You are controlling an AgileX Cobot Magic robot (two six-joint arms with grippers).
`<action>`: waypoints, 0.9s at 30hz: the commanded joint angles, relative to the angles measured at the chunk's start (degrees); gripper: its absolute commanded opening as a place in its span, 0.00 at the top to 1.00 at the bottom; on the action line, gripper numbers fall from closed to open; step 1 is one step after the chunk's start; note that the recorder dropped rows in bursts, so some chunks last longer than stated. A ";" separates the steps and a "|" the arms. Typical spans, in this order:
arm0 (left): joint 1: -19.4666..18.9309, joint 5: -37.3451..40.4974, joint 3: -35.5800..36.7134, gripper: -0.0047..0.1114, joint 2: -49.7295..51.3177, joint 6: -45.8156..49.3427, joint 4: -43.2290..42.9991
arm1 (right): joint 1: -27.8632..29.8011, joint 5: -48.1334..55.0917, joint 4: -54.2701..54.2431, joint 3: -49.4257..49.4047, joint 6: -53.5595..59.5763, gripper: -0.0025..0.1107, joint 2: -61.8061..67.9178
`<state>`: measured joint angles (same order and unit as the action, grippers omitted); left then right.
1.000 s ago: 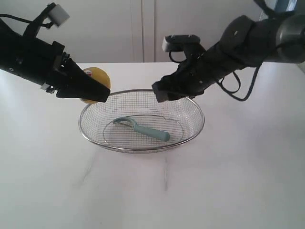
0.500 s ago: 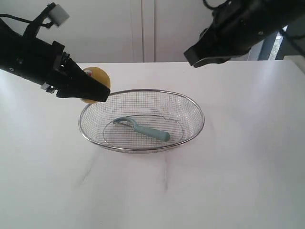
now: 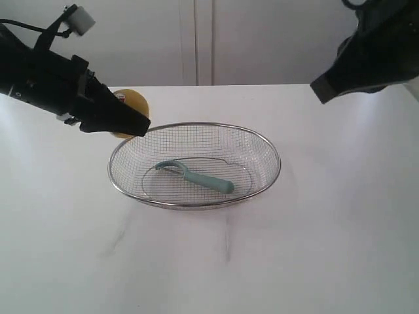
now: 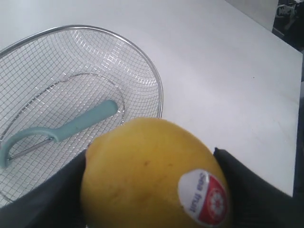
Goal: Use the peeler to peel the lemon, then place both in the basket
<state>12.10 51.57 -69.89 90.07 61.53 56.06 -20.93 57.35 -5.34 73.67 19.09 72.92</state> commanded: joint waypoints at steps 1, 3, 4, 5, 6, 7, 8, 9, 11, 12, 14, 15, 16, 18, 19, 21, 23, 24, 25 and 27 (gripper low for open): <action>0.08 -2.75 0.21 0.96 -0.44 -0.09 -0.73 | 0.45 -1.76 1.28 -2.92 -0.32 0.98 -0.38; 0.08 -6.94 0.21 0.96 -0.44 -0.09 -0.83 | 0.45 -1.87 1.01 -3.07 -0.32 0.98 -0.48; 0.08 -8.62 0.21 0.96 -0.44 0.02 -0.83 | 0.45 -1.87 1.01 -3.07 -0.32 0.98 -0.48; 0.08 -10.22 0.21 0.96 -0.44 0.02 -0.83 | 0.45 -1.87 1.01 -3.07 -0.32 0.98 -0.48; 0.08 -11.51 0.21 0.96 -0.44 0.02 -0.47 | 0.45 -1.87 1.01 -3.07 -0.32 0.98 -0.48; 0.08 -13.23 0.21 0.96 -0.44 0.02 0.12 | 0.45 -1.87 1.01 -3.07 -0.32 0.98 -0.47; 0.08 -17.31 0.21 0.96 -0.44 0.02 2.32 | 0.45 -1.98 1.01 -3.07 -0.32 0.98 -0.50; 0.08 -20.08 0.21 0.96 -0.36 0.26 4.64 | 0.45 -1.99 1.01 -3.07 -0.32 0.98 -0.60; 0.08 -22.66 0.21 0.96 0.35 1.26 7.31 | 0.45 -2.09 1.01 -3.07 -0.32 0.98 -0.72; 0.08 -24.09 0.21 0.96 1.32 4.26 9.97 | 0.45 -2.07 1.01 -3.07 -0.32 0.98 -0.82; 0.08 -24.09 0.21 0.96 3.38 9.32 15.43 | 0.45 -2.07 1.01 -3.07 -0.32 0.98 -0.82; 0.39 -23.13 -0.01 0.96 4.68 11.63 17.64 | 0.45 -2.07 1.01 -3.07 -0.32 0.98 -0.82; 0.71 -23.08 -0.24 0.96 5.10 11.63 17.08 | 0.45 -2.07 1.01 -3.07 -0.32 0.98 -0.82; 2.47 -23.29 -1.83 0.96 6.42 8.67 13.34 | 0.45 -2.07 1.01 -3.07 -0.32 0.98 -0.82; 4.14 -24.21 -3.94 0.96 7.33 2.75 6.33 | 0.45 -2.07 1.01 -3.07 -0.32 0.98 -0.82; 5.77 -24.98 -6.35 0.96 8.32 -4.48 -3.75 | 0.45 -2.21 1.01 -3.07 -0.32 0.98 -0.81; 7.94 -24.59 -11.22 0.96 10.15 -19.56 -22.45 | 0.45 -2.21 1.01 -3.07 -0.32 0.98 -0.81; 8.60 -23.53 -13.04 0.96 10.91 -25.54 -29.73 | 0.45 -2.21 1.01 -3.07 -0.32 0.98 -0.81; 9.10 -22.17 -14.51 0.96 11.87 -30.18 -35.37 | 0.45 -2.21 1.01 -3.07 -0.32 0.98 -0.81; 9.89 -16.93 -18.32 0.96 14.03 -39.94 -46.36 | 0.45 -2.21 1.01 -3.07 -0.32 0.98 -0.81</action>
<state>20.79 28.76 -83.53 102.07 34.93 24.26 -20.93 55.53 -4.44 70.76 18.99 72.49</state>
